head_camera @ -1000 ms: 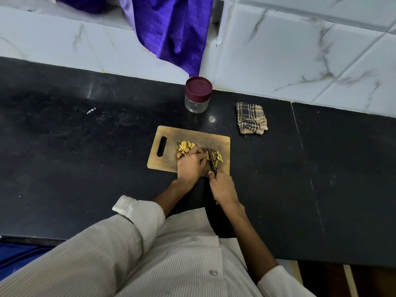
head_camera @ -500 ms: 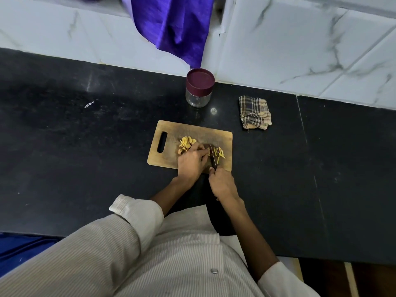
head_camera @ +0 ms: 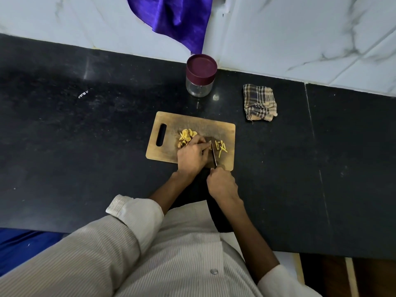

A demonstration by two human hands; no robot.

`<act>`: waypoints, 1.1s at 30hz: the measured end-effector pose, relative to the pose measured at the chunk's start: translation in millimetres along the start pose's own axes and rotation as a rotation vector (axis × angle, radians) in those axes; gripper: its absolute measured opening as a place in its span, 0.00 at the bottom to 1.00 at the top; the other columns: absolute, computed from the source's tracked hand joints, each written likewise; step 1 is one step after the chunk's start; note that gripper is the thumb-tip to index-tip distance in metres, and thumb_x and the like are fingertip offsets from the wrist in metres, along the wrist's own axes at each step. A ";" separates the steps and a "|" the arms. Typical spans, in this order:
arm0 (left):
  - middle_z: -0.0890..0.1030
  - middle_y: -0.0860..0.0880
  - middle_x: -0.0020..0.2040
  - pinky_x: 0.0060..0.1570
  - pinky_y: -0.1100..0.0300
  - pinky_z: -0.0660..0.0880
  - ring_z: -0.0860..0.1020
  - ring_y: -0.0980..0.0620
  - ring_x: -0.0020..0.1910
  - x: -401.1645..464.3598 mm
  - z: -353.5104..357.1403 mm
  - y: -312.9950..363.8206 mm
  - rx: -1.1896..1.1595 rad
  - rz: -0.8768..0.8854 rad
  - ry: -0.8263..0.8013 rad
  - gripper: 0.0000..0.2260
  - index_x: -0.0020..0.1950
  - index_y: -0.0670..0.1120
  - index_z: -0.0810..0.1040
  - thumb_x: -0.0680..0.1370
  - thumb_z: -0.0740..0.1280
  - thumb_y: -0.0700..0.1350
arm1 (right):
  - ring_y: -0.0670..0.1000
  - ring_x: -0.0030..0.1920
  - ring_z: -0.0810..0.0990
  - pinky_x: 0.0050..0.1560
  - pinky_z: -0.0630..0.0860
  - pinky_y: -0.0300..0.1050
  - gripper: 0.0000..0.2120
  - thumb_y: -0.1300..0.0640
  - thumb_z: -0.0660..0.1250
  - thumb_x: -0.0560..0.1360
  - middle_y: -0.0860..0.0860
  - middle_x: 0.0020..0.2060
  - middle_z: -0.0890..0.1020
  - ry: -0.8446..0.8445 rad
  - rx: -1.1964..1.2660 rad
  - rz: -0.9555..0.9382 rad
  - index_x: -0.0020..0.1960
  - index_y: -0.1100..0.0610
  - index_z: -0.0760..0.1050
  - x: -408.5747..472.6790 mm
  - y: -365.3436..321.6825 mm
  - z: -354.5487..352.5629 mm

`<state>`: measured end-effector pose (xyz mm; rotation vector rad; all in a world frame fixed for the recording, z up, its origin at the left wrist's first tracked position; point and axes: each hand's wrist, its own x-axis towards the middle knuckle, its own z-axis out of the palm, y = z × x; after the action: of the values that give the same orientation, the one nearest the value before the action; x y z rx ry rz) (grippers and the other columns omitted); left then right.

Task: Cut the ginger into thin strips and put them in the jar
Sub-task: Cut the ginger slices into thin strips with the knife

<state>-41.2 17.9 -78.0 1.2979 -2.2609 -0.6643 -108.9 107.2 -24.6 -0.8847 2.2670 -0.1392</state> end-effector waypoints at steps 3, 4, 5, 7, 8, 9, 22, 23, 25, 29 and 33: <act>0.79 0.51 0.52 0.34 0.61 0.72 0.80 0.51 0.42 -2.3 1.9 -1.8 0.002 -0.009 0.003 0.08 0.52 0.47 0.85 0.77 0.67 0.46 | 0.60 0.57 0.78 0.46 0.68 0.48 0.17 0.53 0.52 0.85 0.61 0.58 0.79 -0.010 0.007 -0.006 0.66 0.63 0.69 -8.9 9.2 4.9; 0.79 0.51 0.52 0.34 0.61 0.71 0.80 0.51 0.42 -3.2 2.3 -2.0 0.001 -0.008 0.003 0.08 0.52 0.48 0.85 0.77 0.67 0.46 | 0.60 0.57 0.78 0.46 0.69 0.48 0.17 0.53 0.52 0.85 0.61 0.57 0.79 -0.011 0.014 -0.007 0.66 0.63 0.68 -10.7 10.1 5.8; 0.79 0.51 0.51 0.33 0.61 0.71 0.80 0.51 0.41 -3.9 2.8 -2.3 -0.005 -0.005 0.007 0.07 0.51 0.48 0.85 0.77 0.68 0.46 | 0.60 0.57 0.78 0.47 0.69 0.49 0.17 0.53 0.52 0.85 0.61 0.57 0.79 -0.010 0.020 -0.009 0.66 0.63 0.68 -10.8 10.5 7.1; 0.80 0.50 0.50 0.32 0.60 0.73 0.81 0.50 0.40 -4.2 2.7 -2.5 -0.022 0.005 0.014 0.06 0.50 0.47 0.85 0.76 0.69 0.45 | 0.60 0.57 0.78 0.48 0.70 0.50 0.16 0.53 0.52 0.85 0.61 0.57 0.79 -0.002 0.029 -0.007 0.65 0.62 0.69 -8.9 8.7 7.2; 0.80 0.50 0.50 0.31 0.60 0.74 0.81 0.50 0.39 -3.5 2.6 -2.3 -0.024 0.009 0.016 0.06 0.50 0.47 0.85 0.76 0.69 0.45 | 0.61 0.57 0.78 0.48 0.70 0.51 0.16 0.52 0.52 0.85 0.61 0.57 0.78 0.007 0.029 -0.008 0.64 0.62 0.69 -7.0 6.6 5.3; 0.80 0.50 0.50 0.31 0.60 0.74 0.81 0.50 0.39 -3.1 2.3 -2.3 -0.024 0.013 0.022 0.06 0.50 0.47 0.85 0.76 0.69 0.44 | 0.61 0.57 0.78 0.48 0.70 0.50 0.16 0.52 0.52 0.85 0.60 0.57 0.78 0.016 0.028 -0.013 0.63 0.62 0.69 -4.7 4.6 3.7; 0.79 0.50 0.54 0.36 0.56 0.77 0.81 0.50 0.43 -6.6 0.7 -1.9 -0.014 0.000 0.008 0.08 0.53 0.47 0.84 0.78 0.67 0.46 | 0.61 0.54 0.79 0.53 0.77 0.56 0.17 0.49 0.53 0.84 0.60 0.54 0.79 0.077 0.143 -0.011 0.62 0.60 0.72 -2.3 2.3 -12.0; 0.79 0.50 0.54 0.37 0.56 0.77 0.80 0.50 0.44 -6.5 0.2 -1.7 -0.020 -0.003 0.005 0.09 0.54 0.47 0.84 0.78 0.67 0.46 | 0.61 0.54 0.79 0.53 0.78 0.58 0.17 0.48 0.54 0.84 0.60 0.54 0.79 0.066 0.151 -0.017 0.62 0.60 0.72 -3.8 1.4 -12.2; 0.79 0.51 0.55 0.39 0.56 0.76 0.80 0.51 0.46 -5.0 -1.4 -0.7 -0.028 -0.006 -0.013 0.09 0.55 0.47 0.84 0.78 0.66 0.46 | 0.61 0.53 0.80 0.52 0.79 0.61 0.17 0.48 0.54 0.84 0.60 0.54 0.79 0.036 0.153 -0.034 0.61 0.60 0.72 -6.6 -0.5 -11.0; 0.79 0.51 0.56 0.42 0.56 0.76 0.79 0.52 0.48 -3.5 -4.9 0.2 -0.025 -0.010 -0.034 0.10 0.57 0.48 0.83 0.78 0.66 0.47 | 0.59 0.51 0.81 0.51 0.80 0.61 0.17 0.49 0.54 0.84 0.58 0.51 0.79 0.011 0.146 -0.058 0.59 0.60 0.73 -10.6 -3.4 -8.5; 0.78 0.51 0.56 0.43 0.57 0.75 0.79 0.52 0.49 -4.5 -5.0 1.2 -0.021 -0.008 -0.040 0.10 0.58 0.48 0.82 0.79 0.66 0.47 | 0.60 0.52 0.81 0.52 0.80 0.61 0.16 0.49 0.54 0.84 0.58 0.52 0.79 0.009 0.152 -0.055 0.58 0.60 0.73 -10.4 -3.3 -7.7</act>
<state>-37.0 21.4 -73.9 1.2948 -2.2758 -0.7210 -106.5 110.2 -11.8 -0.8674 2.2083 -0.3363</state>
